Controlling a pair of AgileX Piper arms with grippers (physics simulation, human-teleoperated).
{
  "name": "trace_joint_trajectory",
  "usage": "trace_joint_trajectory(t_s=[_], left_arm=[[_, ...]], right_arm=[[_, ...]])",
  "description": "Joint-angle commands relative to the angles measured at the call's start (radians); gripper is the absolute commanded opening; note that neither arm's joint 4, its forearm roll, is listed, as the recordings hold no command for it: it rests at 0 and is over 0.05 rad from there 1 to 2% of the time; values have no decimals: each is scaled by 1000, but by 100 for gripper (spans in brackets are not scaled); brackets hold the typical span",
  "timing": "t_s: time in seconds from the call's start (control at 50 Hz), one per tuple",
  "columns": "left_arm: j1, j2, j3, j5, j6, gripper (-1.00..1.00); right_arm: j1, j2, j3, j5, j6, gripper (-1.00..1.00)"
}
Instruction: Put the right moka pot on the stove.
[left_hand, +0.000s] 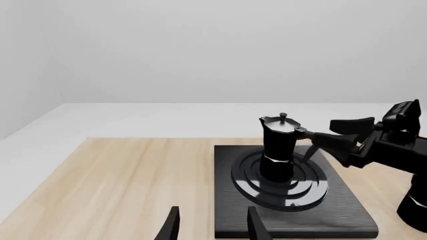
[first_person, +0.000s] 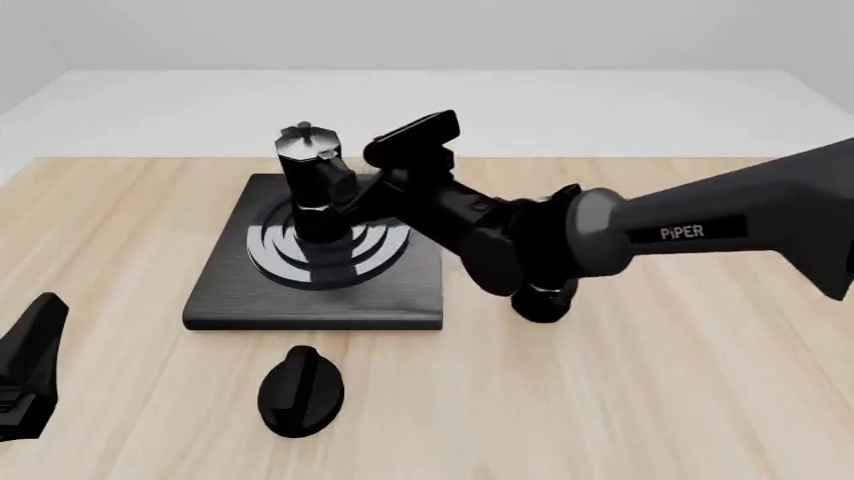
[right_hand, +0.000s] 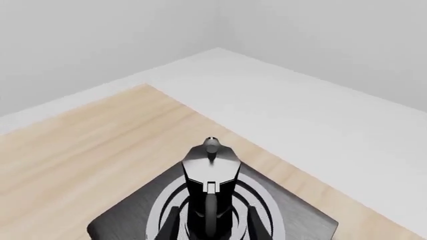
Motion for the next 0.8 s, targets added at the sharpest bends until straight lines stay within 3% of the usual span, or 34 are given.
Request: trace_joint_trajectory(t_s=[0.02,0.8], left_arm=[[0,0,0,0,0,100],[0,0,0,0,0,100]], right_arm=[[18,-80,64,34,-2,100],[80,-557,397,122,18,100]])
